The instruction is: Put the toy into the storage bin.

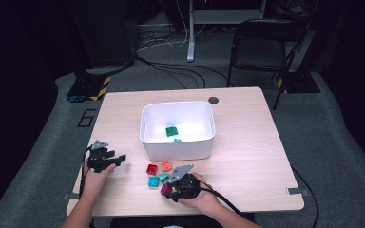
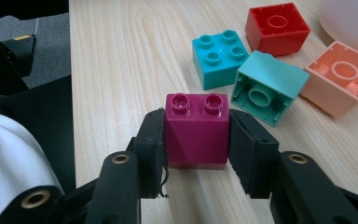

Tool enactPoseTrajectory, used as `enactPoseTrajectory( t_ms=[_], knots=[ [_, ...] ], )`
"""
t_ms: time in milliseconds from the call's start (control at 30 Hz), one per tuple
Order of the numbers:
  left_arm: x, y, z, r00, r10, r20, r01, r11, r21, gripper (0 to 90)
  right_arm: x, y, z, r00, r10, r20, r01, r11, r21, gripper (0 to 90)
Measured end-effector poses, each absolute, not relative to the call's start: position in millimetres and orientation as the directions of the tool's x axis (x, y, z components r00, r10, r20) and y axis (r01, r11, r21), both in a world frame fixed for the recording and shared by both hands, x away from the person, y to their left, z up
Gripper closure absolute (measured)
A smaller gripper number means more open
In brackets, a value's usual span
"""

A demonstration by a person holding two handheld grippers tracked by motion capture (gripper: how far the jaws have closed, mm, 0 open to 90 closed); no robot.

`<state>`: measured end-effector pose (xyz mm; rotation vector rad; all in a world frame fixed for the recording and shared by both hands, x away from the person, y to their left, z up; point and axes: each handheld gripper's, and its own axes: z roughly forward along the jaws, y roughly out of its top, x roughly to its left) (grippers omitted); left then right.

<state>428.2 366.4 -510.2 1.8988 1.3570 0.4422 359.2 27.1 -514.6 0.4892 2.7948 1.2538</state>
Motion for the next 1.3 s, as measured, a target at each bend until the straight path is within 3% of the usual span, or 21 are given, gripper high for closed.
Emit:
enactPoseTrajectory(
  t_ms=[400,1300],
  knots=[
    [426,370,-508,0.375,0.916,-0.142,0.659,-0.156,0.736,37.6,366,20,-503,-0.950,0.299,0.087,0.261,0.613,0.745,58.5],
    [427,369,-509,0.377,0.916,-0.141,0.662,-0.160,0.732,37.6,384,-4,-438,-0.944,0.322,0.078,0.259,0.568,0.782,58.6]
  ],
)
